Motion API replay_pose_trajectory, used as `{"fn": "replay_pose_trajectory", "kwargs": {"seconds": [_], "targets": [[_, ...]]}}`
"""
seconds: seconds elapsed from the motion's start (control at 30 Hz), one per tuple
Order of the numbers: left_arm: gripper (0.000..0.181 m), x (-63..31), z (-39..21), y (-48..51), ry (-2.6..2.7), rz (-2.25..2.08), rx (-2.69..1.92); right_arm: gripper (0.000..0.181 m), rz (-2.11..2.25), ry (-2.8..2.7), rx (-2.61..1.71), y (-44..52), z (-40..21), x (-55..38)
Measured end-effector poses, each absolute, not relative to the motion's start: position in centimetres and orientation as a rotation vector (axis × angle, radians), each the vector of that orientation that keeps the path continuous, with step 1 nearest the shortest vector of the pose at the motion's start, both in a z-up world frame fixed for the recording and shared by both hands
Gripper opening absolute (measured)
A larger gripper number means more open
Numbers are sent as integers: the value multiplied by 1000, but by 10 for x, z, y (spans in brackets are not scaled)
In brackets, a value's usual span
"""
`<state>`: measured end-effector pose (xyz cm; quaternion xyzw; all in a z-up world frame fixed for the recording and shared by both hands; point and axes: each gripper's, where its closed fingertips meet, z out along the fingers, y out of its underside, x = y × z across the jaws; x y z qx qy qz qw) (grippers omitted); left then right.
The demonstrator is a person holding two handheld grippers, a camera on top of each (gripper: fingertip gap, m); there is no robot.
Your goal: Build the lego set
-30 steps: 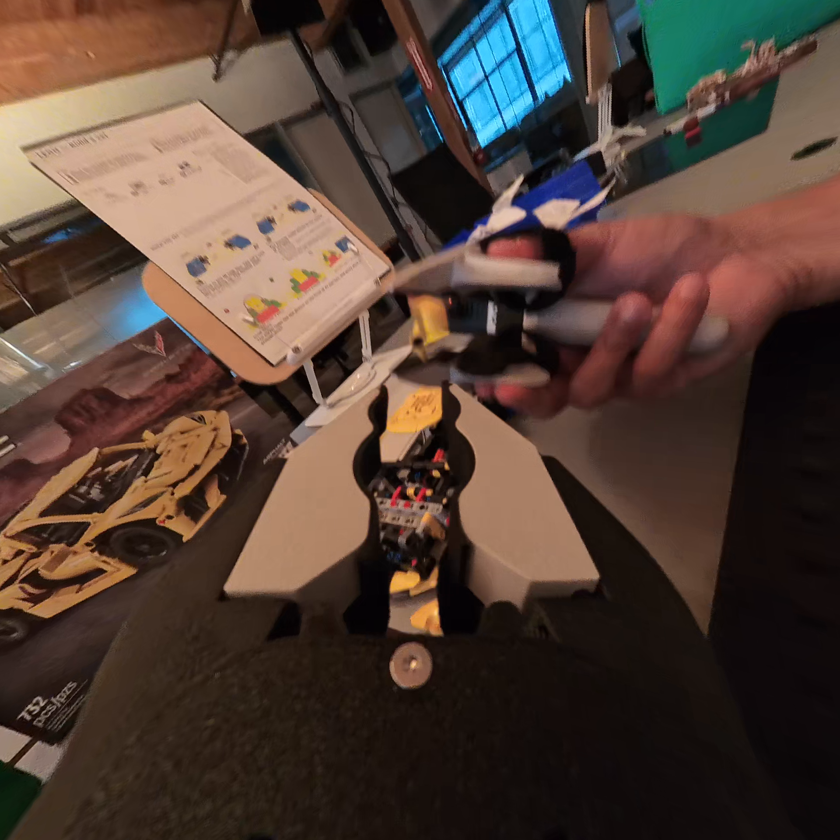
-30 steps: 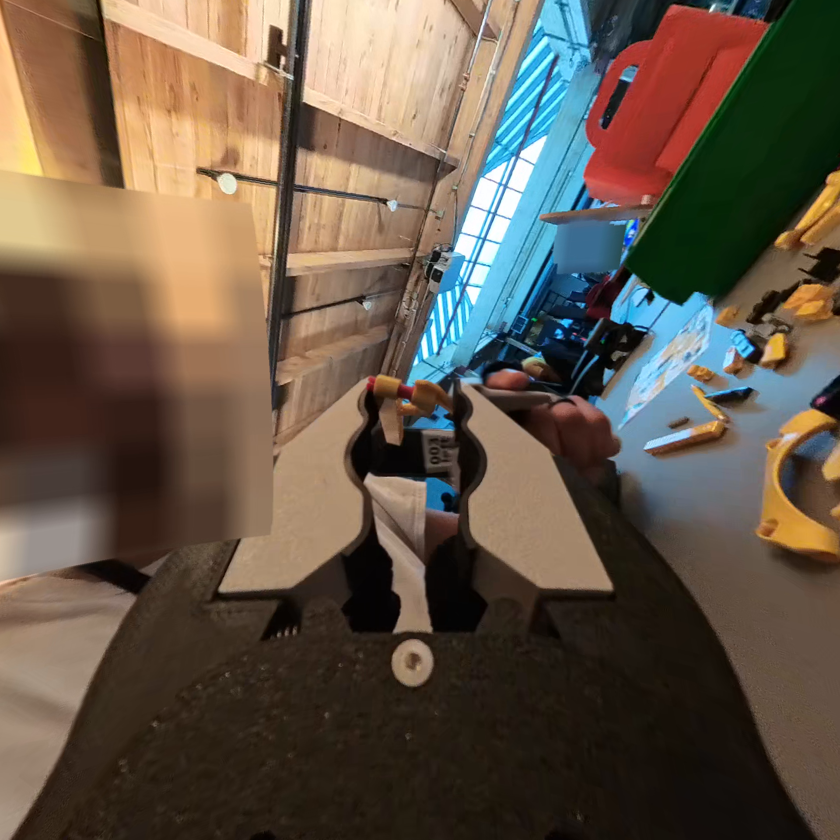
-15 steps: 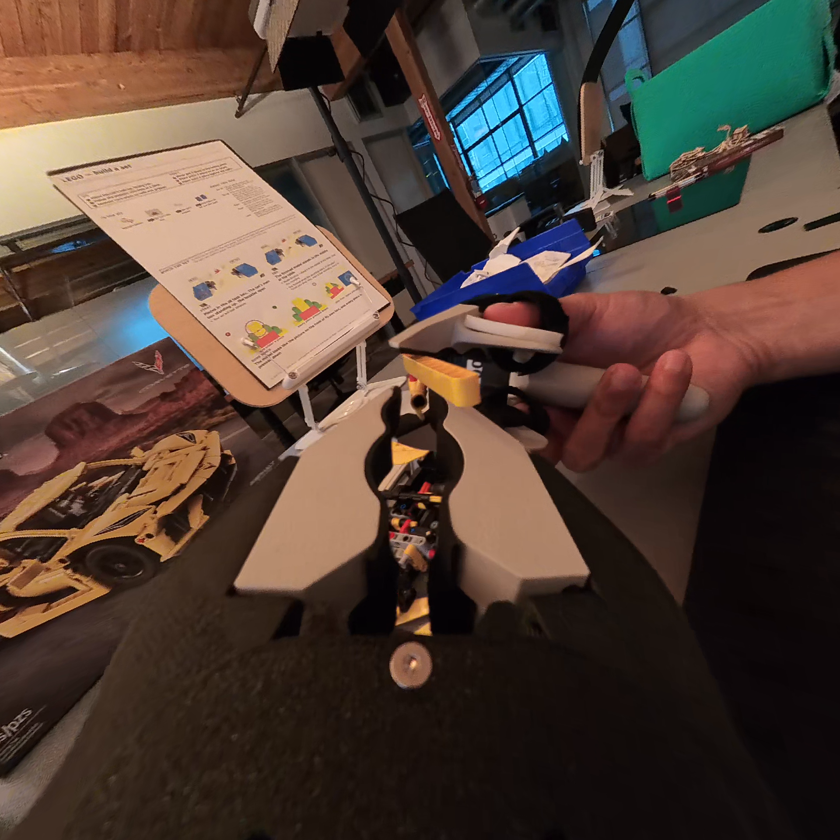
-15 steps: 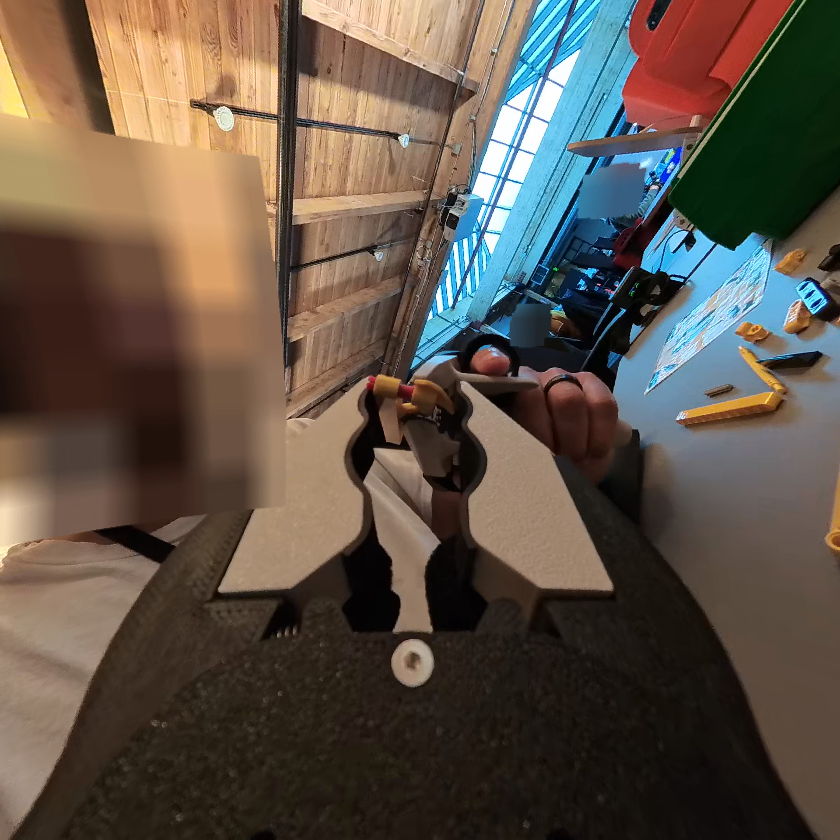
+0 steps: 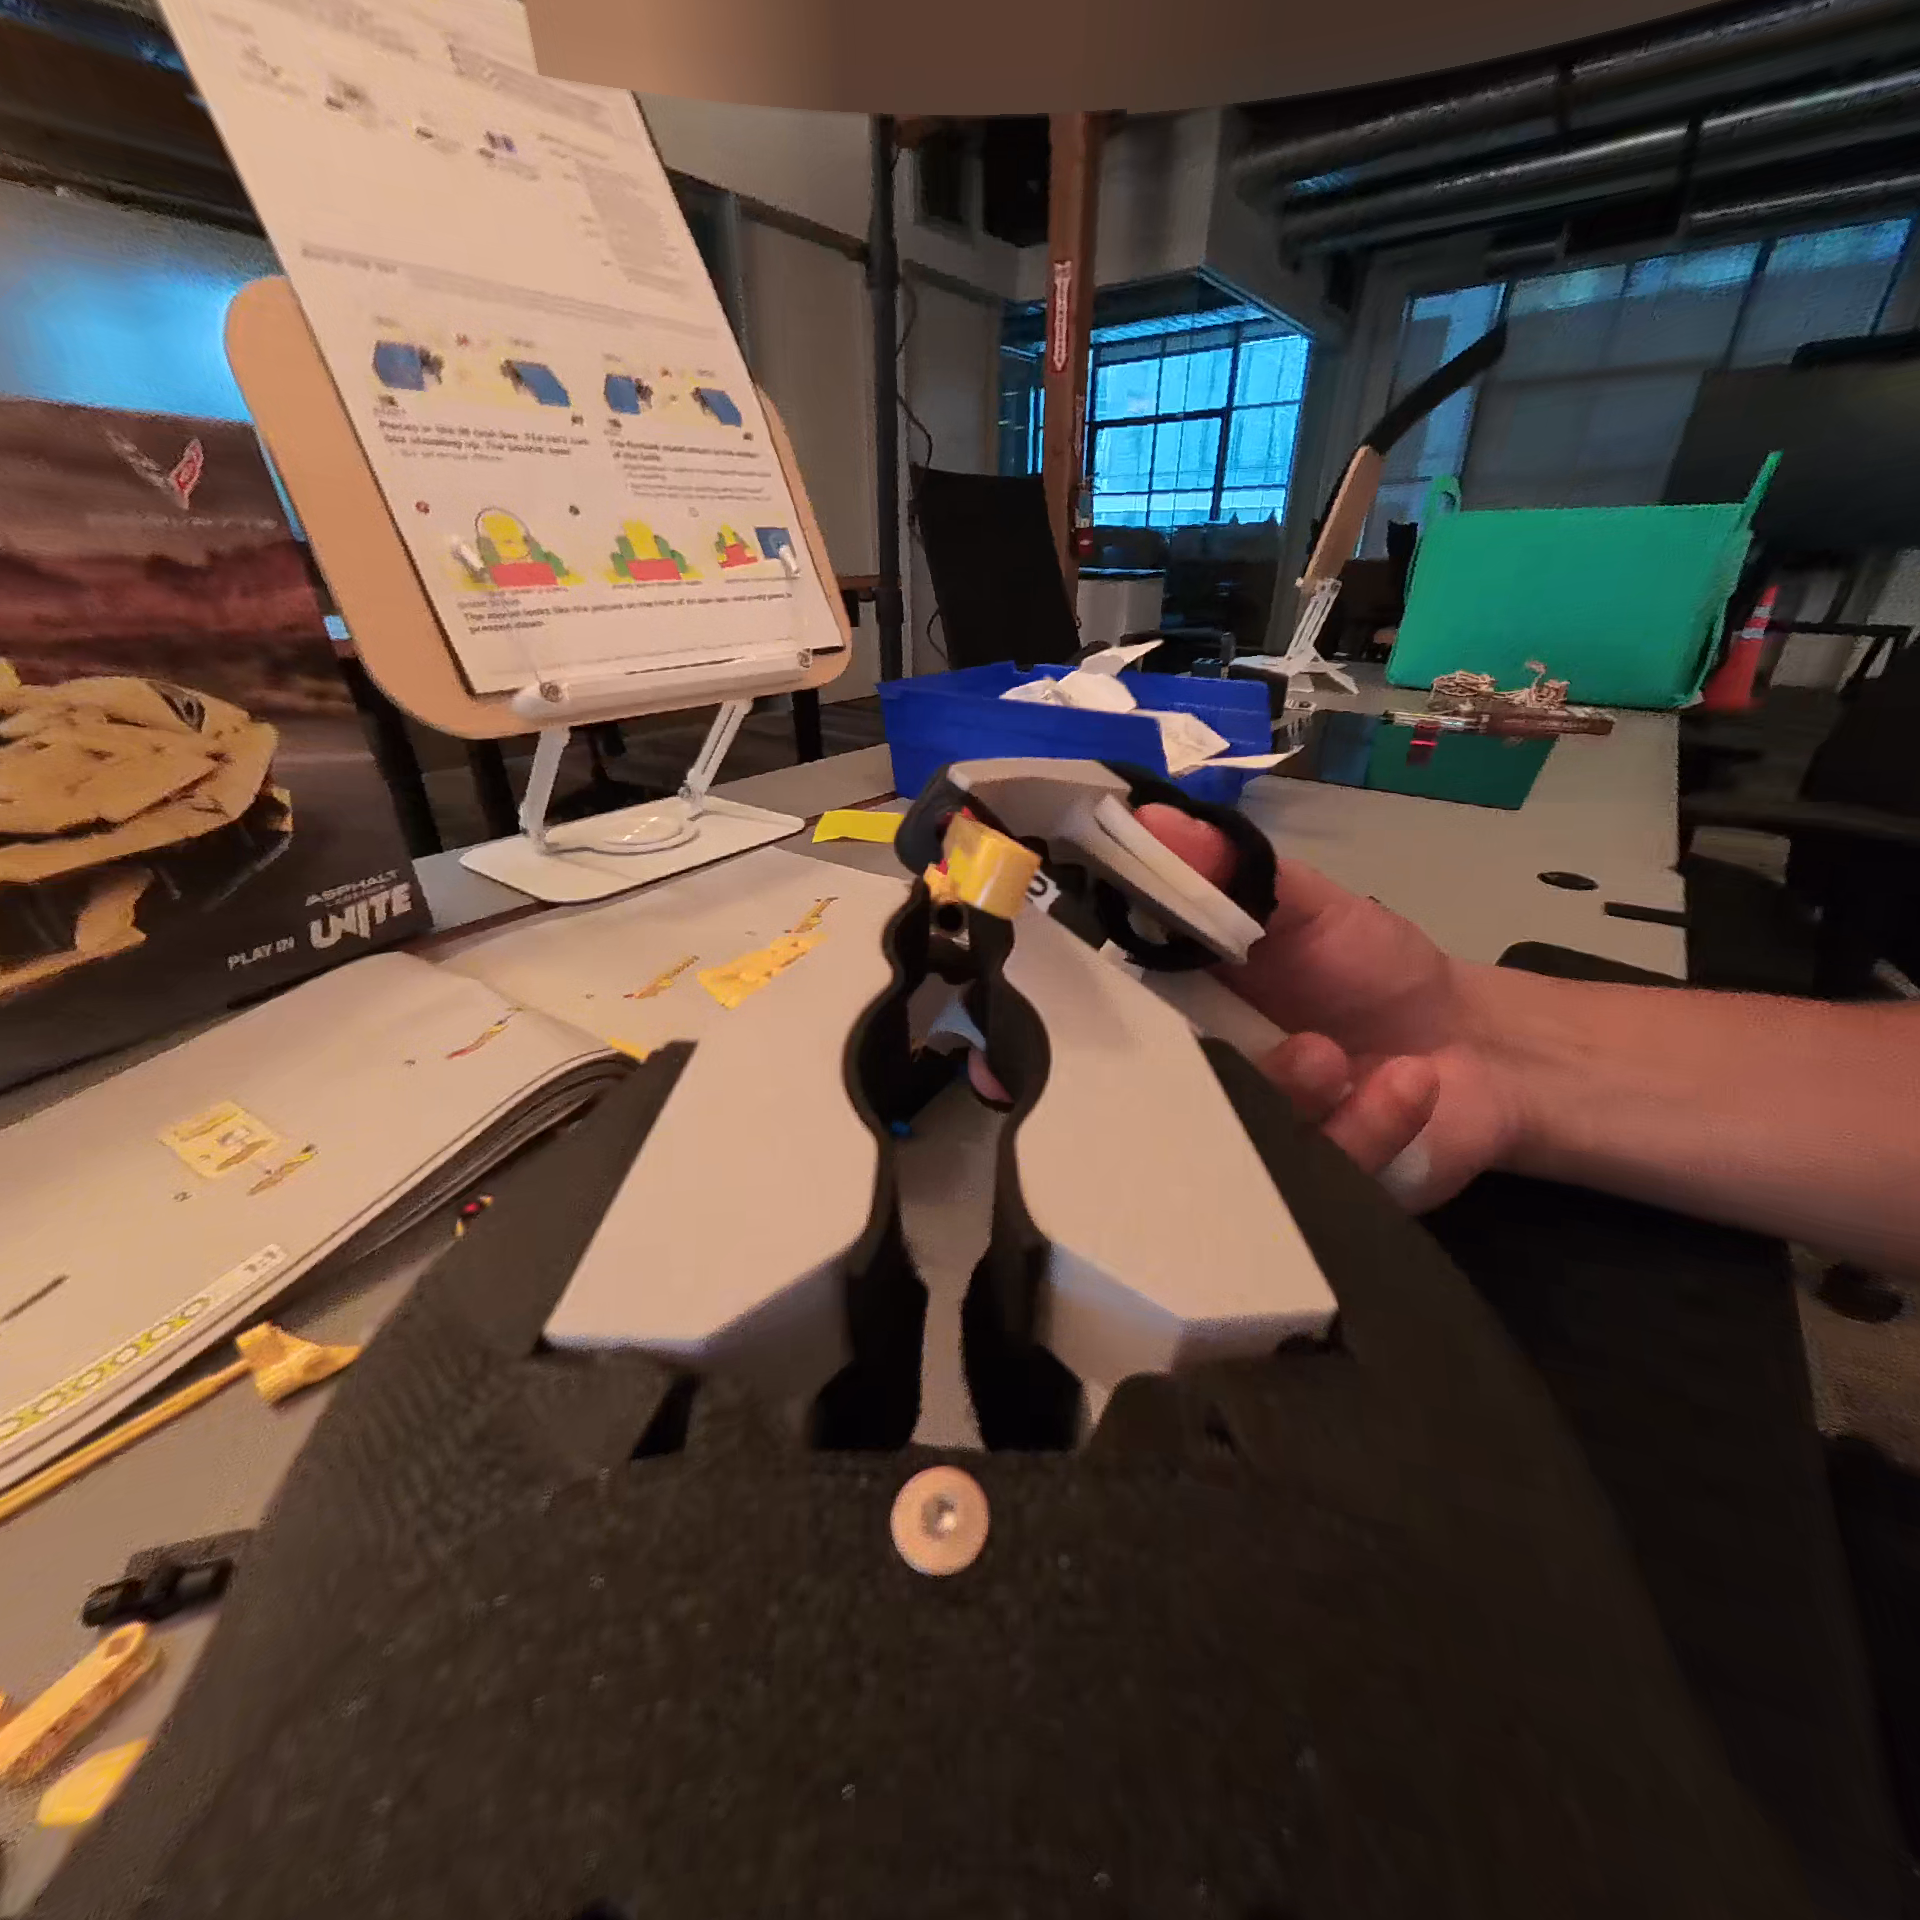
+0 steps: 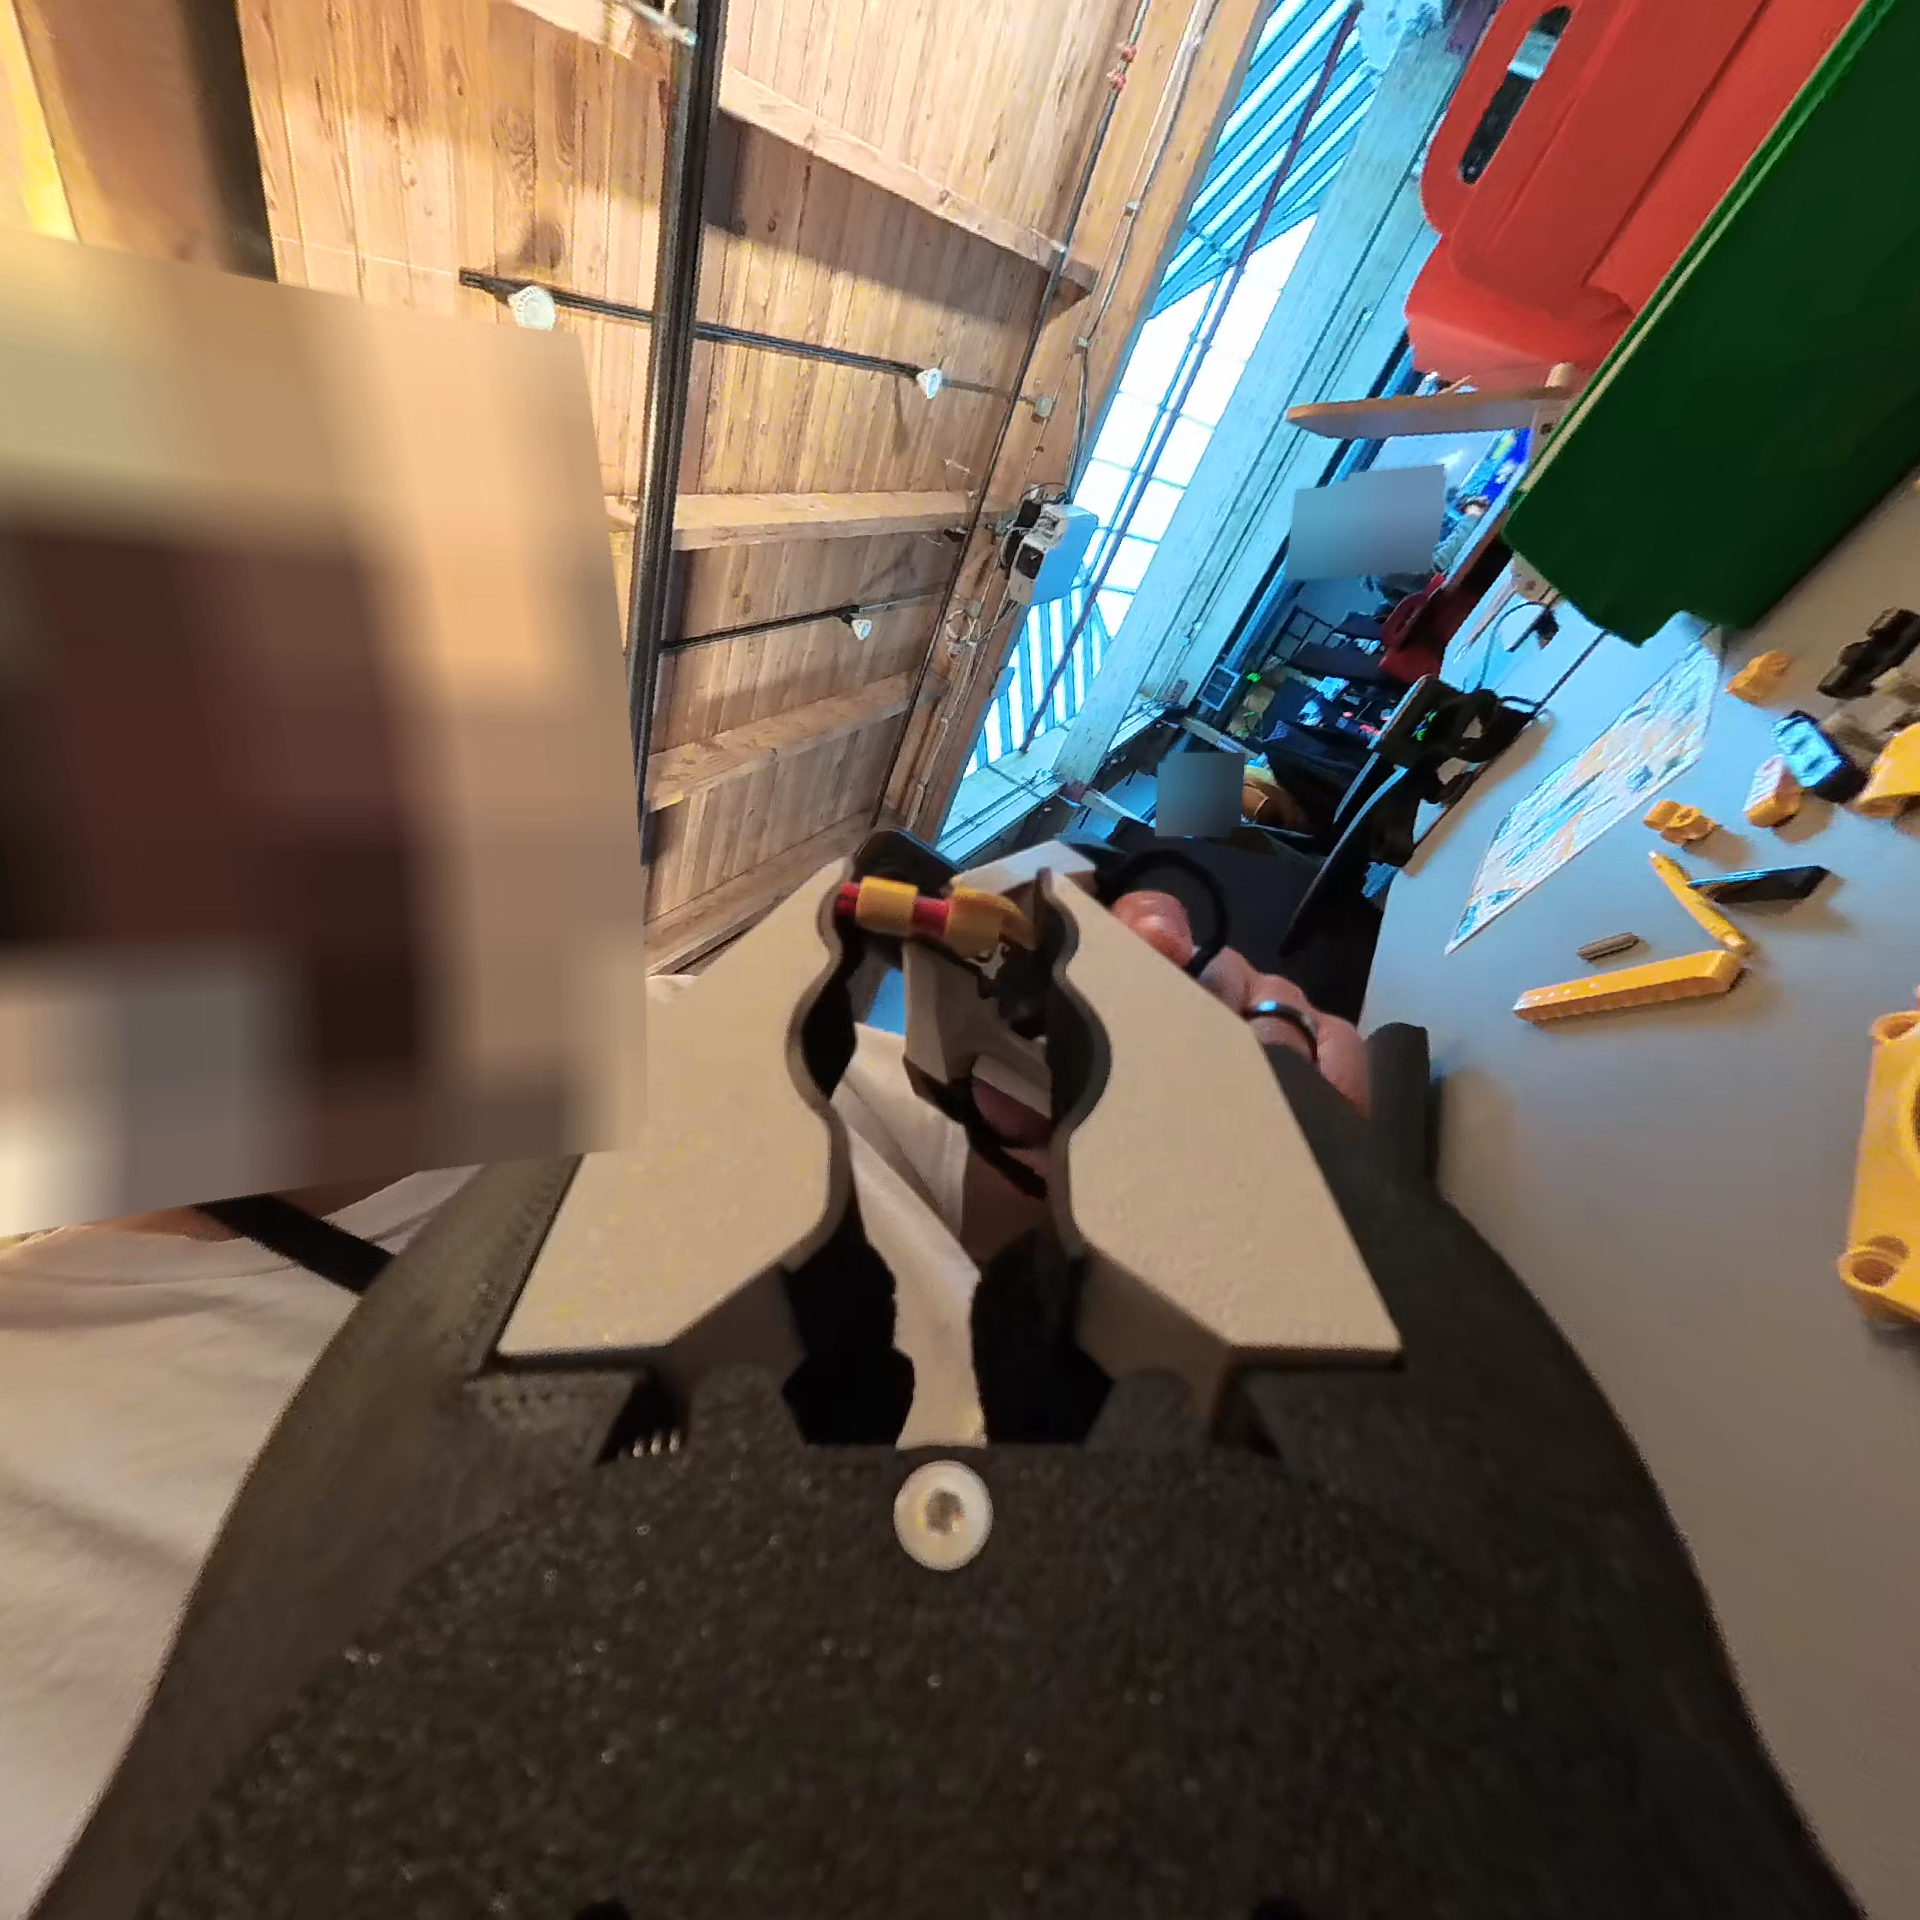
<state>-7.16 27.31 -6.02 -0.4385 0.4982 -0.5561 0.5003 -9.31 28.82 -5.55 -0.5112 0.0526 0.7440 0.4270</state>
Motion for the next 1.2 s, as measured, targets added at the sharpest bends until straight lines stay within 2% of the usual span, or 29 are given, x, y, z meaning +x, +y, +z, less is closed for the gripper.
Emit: {"fn": "replay_pose_trajectory", "kwargs": {"seconds": [0.2,0.4,0.47,0.57,0.73,1.2], "targets": [[6,-73,-58,273,1232,-1220,-963,32,1797,128,-1296,291,-53,-92],[7,-75,-55,274,1227,-1176,-916,43,1746,150,-1342,286,-60,-87],[7,-74,-55,273,1229,-1146,-899,43,1779,139,-1335,283,-59,-93],[7,-73,-55,276,1224,-1075,-885,32,1804,176,-1282,285,-56,-93],[7,-74,-56,277,1258,-906,-779,31,1798,181,-1249,287,-55,-93],[7,-75,-59,271,1303,-810,-676,26,1830,128,-1269,282,-57,-96]]}}
